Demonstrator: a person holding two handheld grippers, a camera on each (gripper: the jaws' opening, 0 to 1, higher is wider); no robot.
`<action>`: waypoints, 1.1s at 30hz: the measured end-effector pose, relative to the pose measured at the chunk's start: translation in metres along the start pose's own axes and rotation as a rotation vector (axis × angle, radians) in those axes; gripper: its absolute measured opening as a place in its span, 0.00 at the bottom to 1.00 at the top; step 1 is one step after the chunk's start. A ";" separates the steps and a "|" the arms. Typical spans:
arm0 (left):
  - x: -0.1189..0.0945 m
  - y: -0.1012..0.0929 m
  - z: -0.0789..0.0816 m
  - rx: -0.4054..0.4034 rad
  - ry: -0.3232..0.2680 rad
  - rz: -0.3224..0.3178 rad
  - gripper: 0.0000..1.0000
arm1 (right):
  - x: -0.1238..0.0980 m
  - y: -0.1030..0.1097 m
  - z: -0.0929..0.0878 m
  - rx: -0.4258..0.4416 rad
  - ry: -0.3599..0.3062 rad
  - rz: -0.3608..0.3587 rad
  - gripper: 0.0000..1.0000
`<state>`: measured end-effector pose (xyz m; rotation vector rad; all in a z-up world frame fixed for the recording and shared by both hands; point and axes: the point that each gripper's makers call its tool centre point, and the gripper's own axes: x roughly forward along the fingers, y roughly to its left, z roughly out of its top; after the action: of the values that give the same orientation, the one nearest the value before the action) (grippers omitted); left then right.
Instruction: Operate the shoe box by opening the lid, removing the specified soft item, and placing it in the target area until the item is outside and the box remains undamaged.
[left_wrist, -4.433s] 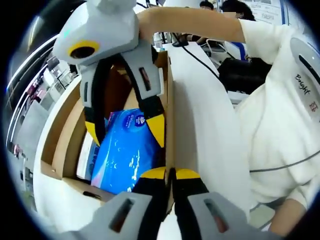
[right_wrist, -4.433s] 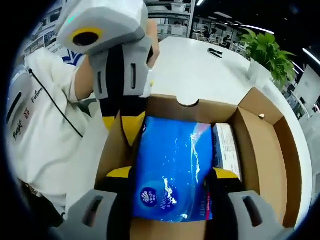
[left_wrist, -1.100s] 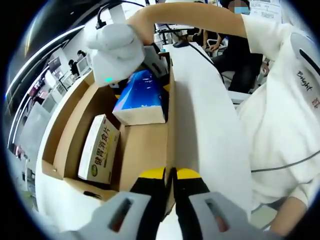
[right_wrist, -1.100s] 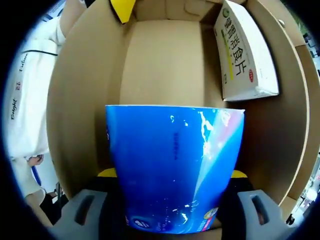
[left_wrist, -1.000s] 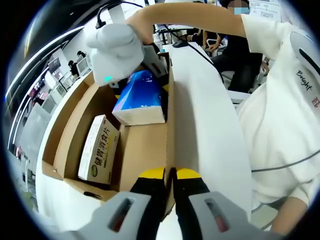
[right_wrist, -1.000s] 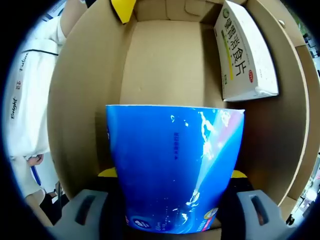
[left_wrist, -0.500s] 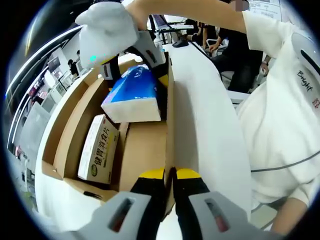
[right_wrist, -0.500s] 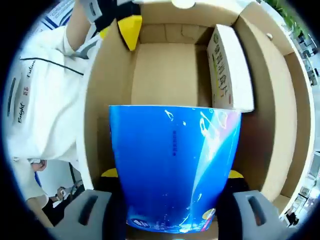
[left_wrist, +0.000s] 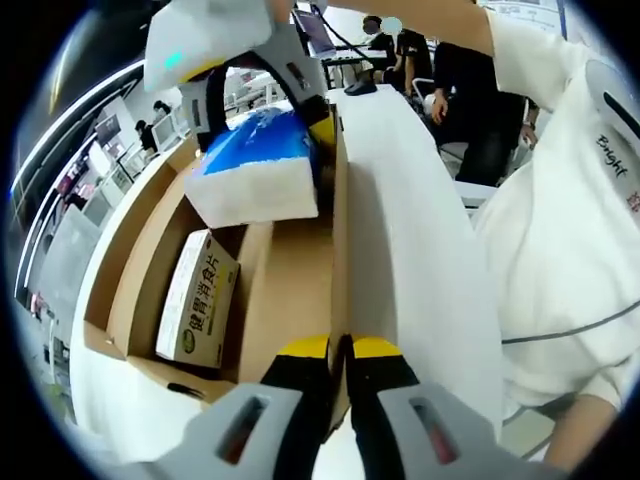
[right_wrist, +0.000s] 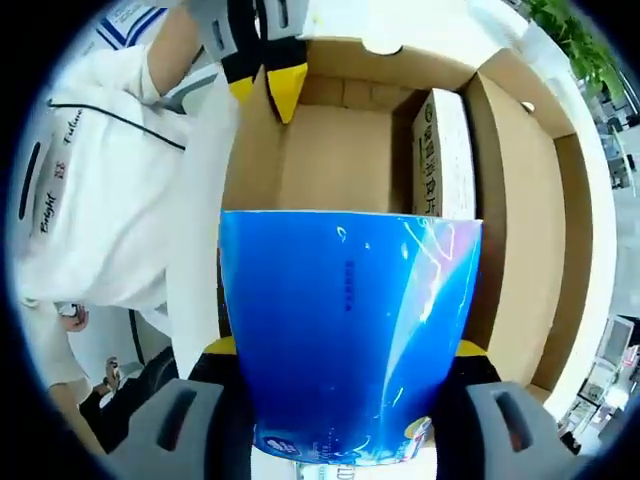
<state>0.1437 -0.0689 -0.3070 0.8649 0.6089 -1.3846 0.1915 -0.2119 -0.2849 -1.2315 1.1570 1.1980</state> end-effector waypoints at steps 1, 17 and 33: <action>0.000 0.000 0.000 0.000 0.000 -0.001 0.04 | -0.006 -0.001 -0.001 -0.005 0.000 0.002 0.71; 0.000 0.000 0.000 0.003 0.000 0.004 0.05 | -0.026 0.003 0.002 -0.018 -0.011 -0.046 0.71; -0.001 0.001 0.000 0.008 -0.003 0.004 0.05 | -0.032 0.010 -0.011 -0.017 0.027 -0.078 0.71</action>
<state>0.1443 -0.0683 -0.3067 0.8698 0.5991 -1.3858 0.1799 -0.2240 -0.2536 -1.2973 1.1103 1.1381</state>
